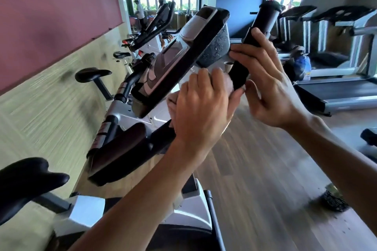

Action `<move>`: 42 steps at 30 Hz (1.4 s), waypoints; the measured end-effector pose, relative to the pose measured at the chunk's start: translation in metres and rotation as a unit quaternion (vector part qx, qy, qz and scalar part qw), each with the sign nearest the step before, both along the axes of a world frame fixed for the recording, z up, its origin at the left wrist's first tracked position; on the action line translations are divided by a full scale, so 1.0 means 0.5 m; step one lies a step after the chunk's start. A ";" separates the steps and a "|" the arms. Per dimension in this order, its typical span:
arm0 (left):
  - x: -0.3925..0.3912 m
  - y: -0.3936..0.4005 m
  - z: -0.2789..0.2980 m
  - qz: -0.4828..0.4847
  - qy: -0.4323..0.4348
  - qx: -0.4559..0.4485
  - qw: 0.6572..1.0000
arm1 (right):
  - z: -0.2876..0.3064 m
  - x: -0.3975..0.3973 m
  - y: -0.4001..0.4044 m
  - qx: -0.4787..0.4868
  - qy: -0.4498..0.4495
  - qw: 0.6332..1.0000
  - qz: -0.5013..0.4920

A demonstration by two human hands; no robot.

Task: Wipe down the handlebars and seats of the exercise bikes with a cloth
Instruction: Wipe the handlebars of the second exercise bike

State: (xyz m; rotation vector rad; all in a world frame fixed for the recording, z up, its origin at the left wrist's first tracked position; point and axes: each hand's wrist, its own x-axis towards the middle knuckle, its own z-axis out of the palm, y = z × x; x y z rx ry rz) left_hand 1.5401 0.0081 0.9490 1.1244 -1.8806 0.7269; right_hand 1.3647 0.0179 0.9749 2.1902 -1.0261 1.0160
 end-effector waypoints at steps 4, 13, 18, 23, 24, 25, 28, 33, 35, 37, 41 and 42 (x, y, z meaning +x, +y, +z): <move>0.076 0.012 -0.034 -0.004 -0.021 0.032 0.999 | -0.001 -0.010 -0.004 -0.010 0.016 1.000 -0.002; 0.223 0.006 0.112 -0.122 -0.001 0.151 0.981 | 0.004 0.048 0.008 -0.016 -0.010 1.000 -0.011; 0.303 -0.008 0.076 -0.238 0.023 0.313 0.919 | -0.040 0.148 0.008 0.057 -0.025 0.997 -0.042; 0.297 -0.021 0.006 -0.282 -0.007 0.320 0.904 | -0.074 0.213 -0.005 0.038 -0.112 0.985 -0.128; 0.301 -0.023 0.000 -0.291 -0.013 0.307 0.906 | -0.080 0.224 -0.003 0.036 -0.133 0.979 -0.147; 0.308 -0.026 -0.007 -0.304 -0.019 0.297 0.905 | -0.088 0.237 -0.001 0.033 -0.147 0.974 -0.169; 0.336 -0.014 -0.037 -0.338 -0.036 0.287 0.896 | -0.111 0.273 0.006 0.036 -0.166 0.962 -0.212; 0.430 0.000 -0.117 -0.399 0.003 0.244 0.884 | -0.120 0.316 0.058 0.129 -0.217 0.942 -0.223; 0.461 -0.002 -0.148 -0.405 0.015 0.228 0.885 | -0.125 0.336 0.080 0.161 -0.213 0.937 -0.224; 0.474 -0.001 -0.158 -0.396 0.021 0.223 0.891 | -0.131 0.349 0.095 0.175 -0.195 0.937 -0.229; 0.412 -0.003 -0.108 -0.348 -0.008 0.228 0.909 | -0.127 0.355 0.114 0.209 -0.196 0.925 -0.250; 0.385 -0.005 -0.089 -0.340 -0.012 0.229 0.912 | -0.122 0.354 0.116 0.219 -0.190 0.922 -0.255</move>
